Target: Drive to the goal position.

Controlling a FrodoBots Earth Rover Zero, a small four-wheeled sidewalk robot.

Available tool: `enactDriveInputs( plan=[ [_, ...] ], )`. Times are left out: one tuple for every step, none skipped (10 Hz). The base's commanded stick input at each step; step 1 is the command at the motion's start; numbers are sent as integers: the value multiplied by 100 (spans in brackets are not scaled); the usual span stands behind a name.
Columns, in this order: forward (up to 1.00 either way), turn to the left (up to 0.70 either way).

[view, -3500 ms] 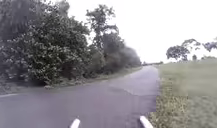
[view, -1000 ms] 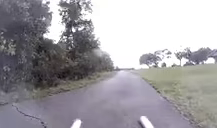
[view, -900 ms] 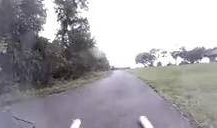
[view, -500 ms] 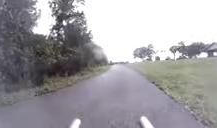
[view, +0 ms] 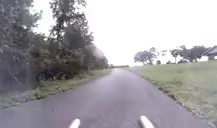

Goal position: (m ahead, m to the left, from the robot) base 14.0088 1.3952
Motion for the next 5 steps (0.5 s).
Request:
enactDriveInputs(
  plan=[
    [70,18],
    [70,7],
    [70,0],
    [70,0],
    [70,0]
  ],
)
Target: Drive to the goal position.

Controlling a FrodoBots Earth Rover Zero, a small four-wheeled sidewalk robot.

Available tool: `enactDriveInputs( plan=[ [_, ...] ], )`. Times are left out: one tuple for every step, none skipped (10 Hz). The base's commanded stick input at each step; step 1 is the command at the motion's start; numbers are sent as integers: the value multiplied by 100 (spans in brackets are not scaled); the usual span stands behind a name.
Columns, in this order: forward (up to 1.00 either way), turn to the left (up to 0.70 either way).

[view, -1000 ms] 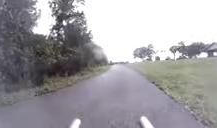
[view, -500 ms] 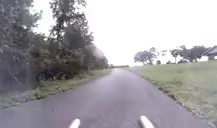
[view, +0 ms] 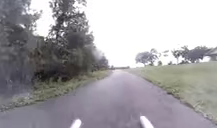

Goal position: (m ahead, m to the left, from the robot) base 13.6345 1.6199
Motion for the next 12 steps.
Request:
enactDriveInputs(
  plan=[
    [70,0],
    [70,0],
    [70,0],
    [70,0],
    [70,0],
    [70,0],
    [70,0],
    [70,0],
    [70,0],
    [70,2],
    [70,2],
    [70,-7]
  ],
)
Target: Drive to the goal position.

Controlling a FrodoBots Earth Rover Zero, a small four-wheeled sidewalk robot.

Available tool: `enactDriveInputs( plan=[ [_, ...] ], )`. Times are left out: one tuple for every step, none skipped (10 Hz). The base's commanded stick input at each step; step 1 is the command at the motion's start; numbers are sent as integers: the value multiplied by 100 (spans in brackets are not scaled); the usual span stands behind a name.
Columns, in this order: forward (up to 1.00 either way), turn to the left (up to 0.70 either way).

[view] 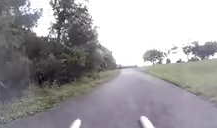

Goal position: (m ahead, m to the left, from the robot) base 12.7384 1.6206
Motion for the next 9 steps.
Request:
enactDriveInputs(
  plan=[
    [70,-23],
    [70,-33],
    [70,-35],
    [70,-34],
    [70,-26],
    [70,-5],
    [70,0],
    [70,0],
    [70,0]
  ],
)
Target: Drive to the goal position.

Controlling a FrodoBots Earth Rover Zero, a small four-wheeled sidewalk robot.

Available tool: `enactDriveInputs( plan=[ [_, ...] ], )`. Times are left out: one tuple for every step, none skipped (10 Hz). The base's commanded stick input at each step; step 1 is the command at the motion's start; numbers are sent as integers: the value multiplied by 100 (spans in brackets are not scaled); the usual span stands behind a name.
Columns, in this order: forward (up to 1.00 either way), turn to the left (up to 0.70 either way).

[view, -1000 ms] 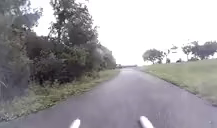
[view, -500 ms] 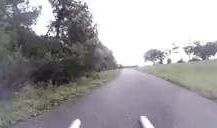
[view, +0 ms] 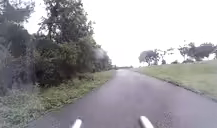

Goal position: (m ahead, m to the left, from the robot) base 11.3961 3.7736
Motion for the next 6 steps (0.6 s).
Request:
enactDriveInputs(
  plan=[
    [70,0],
    [70,0],
    [70,0],
    [70,0],
    [70,0],
    [70,0]
  ],
)
